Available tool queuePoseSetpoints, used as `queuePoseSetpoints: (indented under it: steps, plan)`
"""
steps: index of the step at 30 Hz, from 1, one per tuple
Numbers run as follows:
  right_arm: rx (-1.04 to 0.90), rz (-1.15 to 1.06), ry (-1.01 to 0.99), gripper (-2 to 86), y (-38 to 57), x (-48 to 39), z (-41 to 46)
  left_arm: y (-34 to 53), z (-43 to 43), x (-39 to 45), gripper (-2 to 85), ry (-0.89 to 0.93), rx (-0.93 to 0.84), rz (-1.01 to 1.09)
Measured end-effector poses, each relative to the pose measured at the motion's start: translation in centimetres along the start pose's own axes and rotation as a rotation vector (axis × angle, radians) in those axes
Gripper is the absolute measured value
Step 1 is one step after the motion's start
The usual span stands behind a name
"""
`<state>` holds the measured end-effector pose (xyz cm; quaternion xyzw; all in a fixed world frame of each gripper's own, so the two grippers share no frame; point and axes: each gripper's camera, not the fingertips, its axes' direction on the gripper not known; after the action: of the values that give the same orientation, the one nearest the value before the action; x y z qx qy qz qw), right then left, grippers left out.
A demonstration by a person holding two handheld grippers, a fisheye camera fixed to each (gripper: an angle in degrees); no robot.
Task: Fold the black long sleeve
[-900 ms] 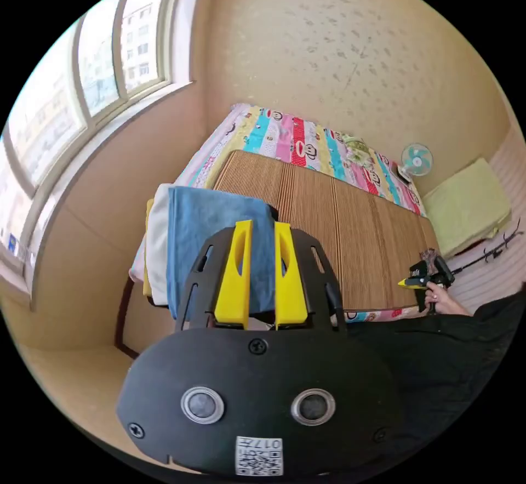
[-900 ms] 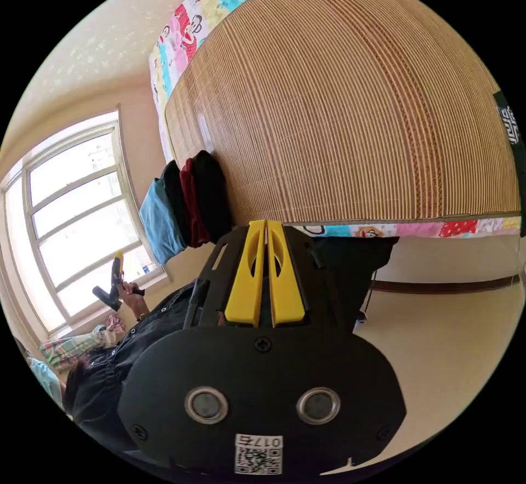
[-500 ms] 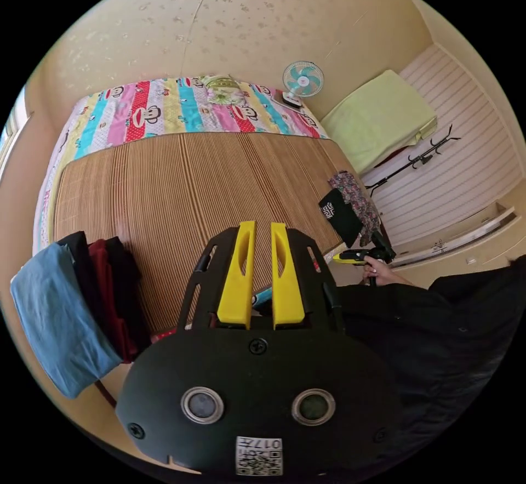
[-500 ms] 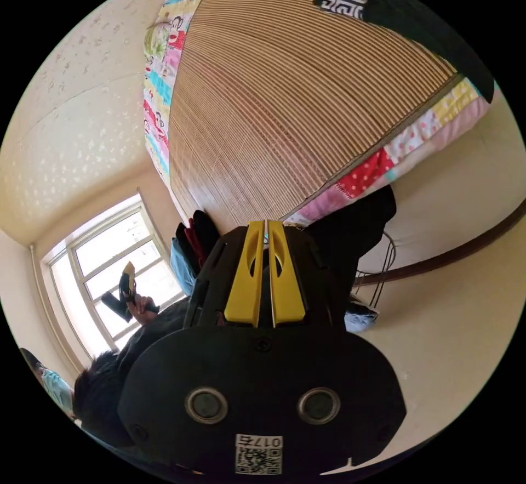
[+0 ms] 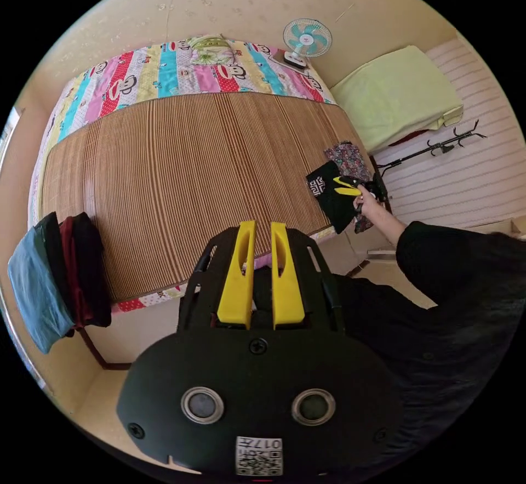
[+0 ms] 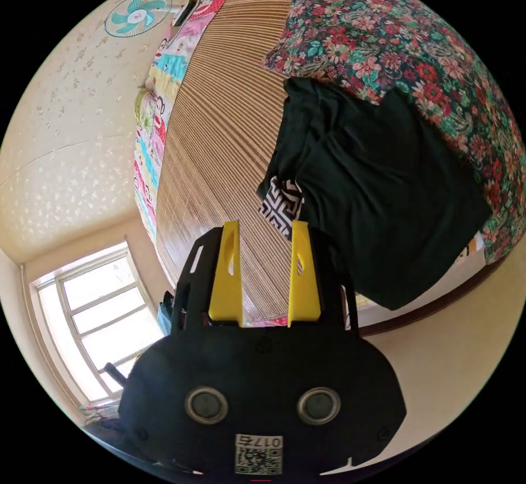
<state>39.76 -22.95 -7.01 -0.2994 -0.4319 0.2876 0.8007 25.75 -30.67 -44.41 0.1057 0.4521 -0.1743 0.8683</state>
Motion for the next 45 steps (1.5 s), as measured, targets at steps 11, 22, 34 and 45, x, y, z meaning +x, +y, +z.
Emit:
queuePoseSetpoints:
  steps: [11, 22, 34, 45]
  plan:
    - [0.056, -0.259, -0.367, 1.9, 13.5, -3.0, -0.6, 4.0, 0.5, -1.8, 5.2, 0.012, 0.074, -0.168]
    - [-0.122, -1.534, -1.112, 1.4, 33.4, -19.6, -21.1, -0.5, -0.6, -0.3, 7.9, 0.229, 0.183, 0.175]
    - [-0.267, -1.856, -2.008, 0.9, 46.4, -29.9, -19.1, -2.2, -11.6, -3.8, 9.9, 0.611, 0.375, 0.525]
    - [-0.445, -1.975, -2.051, 0.7, 58.3, -40.0, -11.1, 1.7, -9.4, -5.7, 12.9, 0.892, 0.315, 0.693]
